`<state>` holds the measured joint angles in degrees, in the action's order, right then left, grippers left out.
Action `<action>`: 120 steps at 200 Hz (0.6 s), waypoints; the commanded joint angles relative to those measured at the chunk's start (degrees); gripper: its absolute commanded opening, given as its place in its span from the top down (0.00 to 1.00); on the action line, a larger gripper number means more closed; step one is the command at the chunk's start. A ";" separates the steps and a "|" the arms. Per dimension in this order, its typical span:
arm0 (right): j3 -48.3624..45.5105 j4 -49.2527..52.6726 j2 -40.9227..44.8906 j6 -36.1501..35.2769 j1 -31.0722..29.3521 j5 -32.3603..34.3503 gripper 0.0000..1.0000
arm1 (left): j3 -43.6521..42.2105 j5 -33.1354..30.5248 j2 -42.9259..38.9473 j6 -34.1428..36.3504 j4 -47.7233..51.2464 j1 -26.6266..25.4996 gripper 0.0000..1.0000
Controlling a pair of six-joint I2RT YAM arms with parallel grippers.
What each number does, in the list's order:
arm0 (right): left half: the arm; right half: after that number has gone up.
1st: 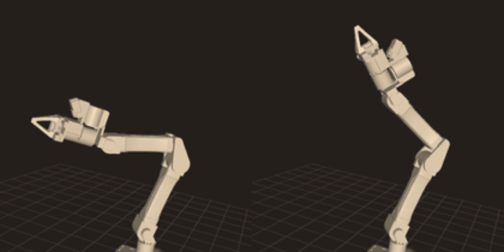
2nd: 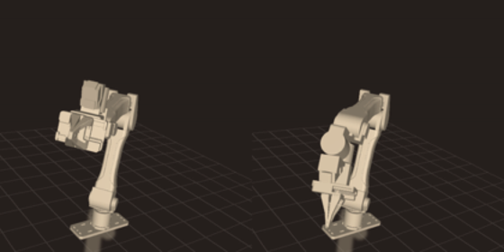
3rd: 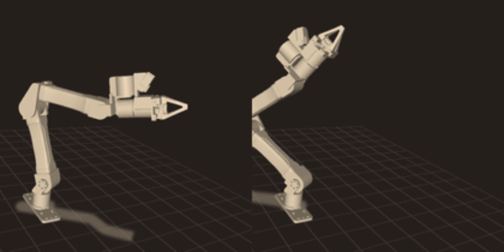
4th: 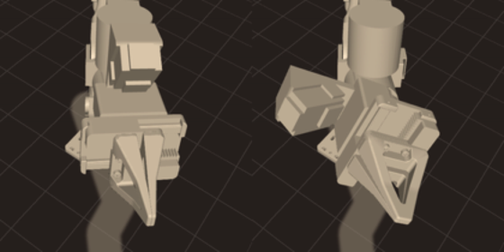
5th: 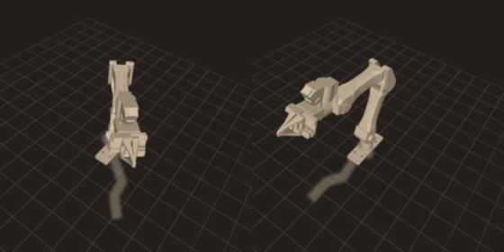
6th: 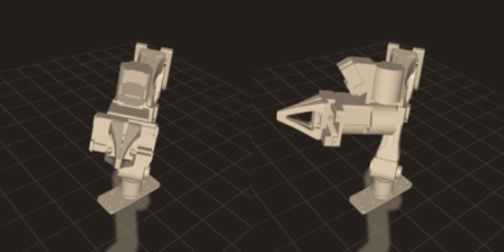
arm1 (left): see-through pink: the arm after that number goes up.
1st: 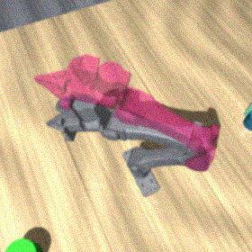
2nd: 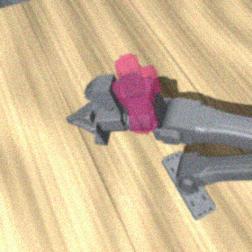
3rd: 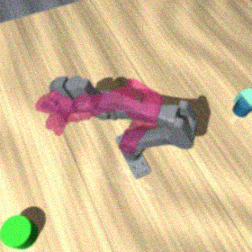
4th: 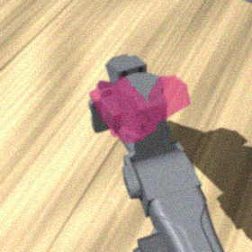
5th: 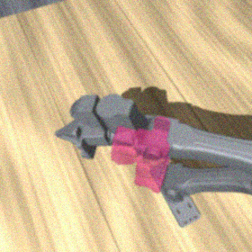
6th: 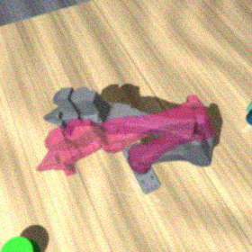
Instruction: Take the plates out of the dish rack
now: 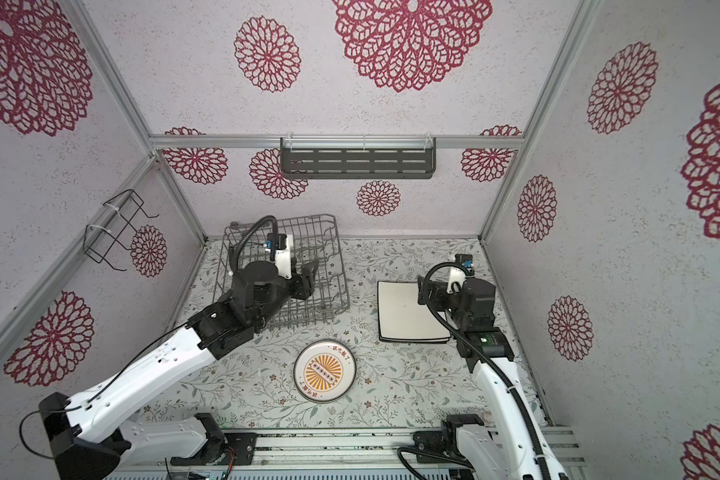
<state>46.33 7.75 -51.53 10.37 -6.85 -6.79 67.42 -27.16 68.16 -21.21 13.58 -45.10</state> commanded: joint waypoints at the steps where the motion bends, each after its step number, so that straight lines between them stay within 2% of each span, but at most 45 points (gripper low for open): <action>1: 2.32 -0.25 1.13 -2.86 -4.68 4.25 0.01 | -4.85 -8.10 -5.32 3.43 -2.75 2.67 0.33; 43: 2.28 0.34 0.18 -4.17 -10.17 10.18 0.01 | -18.82 -14.72 -18.52 6.21 -8.02 8.97 0.21; 46: 2.20 0.34 0.12 -4.17 -10.41 10.46 0.01 | -20.02 -15.08 -19.50 6.78 -9.01 9.32 0.15; 51: 1.91 0.28 -0.05 -4.30 -10.63 10.64 0.01 | -22.40 -15.83 -21.16 8.05 -10.96 9.77 0.11; 84: -0.95 -1.25 0.62 -4.59 -11.51 12.33 0.01 | -34.72 -25.66 -32.29 17.33 -20.81 11.38 0.00; 98: -2.73 -2.56 1.58 -4.83 -11.53 13.38 0.01 | -39.96 -28.59 -36.87 21.19 -26.68 12.75 0.03; 120: -4.82 -3.69 3.17 -5.50 -11.60 16.04 0.01 | -48.33 -27.78 -42.31 23.83 -35.42 16.04 0.03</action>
<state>43.03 7.11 -50.78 6.70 -18.06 4.75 25.30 -51.29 30.20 -4.62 -8.47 -31.99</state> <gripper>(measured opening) 0.990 0.975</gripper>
